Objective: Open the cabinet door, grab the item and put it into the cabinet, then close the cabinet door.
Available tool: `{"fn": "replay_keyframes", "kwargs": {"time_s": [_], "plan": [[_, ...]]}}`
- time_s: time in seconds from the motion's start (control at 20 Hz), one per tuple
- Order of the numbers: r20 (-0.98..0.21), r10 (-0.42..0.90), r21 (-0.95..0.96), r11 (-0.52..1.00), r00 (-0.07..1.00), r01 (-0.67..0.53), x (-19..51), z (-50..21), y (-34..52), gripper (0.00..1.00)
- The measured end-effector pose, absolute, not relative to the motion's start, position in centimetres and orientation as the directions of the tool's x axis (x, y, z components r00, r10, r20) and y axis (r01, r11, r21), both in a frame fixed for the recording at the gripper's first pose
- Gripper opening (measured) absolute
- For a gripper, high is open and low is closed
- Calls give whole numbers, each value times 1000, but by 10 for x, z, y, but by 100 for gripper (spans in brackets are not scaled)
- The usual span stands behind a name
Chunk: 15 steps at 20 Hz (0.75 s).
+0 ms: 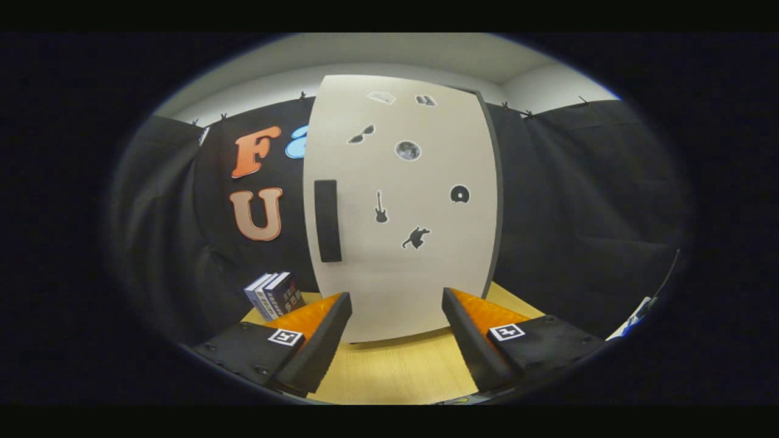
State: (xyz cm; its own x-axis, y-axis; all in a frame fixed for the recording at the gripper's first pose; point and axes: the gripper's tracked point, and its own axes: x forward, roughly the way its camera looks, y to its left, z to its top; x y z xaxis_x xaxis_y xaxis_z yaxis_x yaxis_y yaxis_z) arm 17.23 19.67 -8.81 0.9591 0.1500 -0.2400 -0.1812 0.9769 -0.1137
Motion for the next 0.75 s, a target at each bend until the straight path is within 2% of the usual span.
{"fn": "replay_keyframes", "kwargs": {"time_s": [0.25, 0.75], "plan": [[-144, 131, -109, 983, 981, -147, 154, -54, 186, 95], [-114, 131, -96, 985, 985, -142, 132, -43, 189, 96]]}}
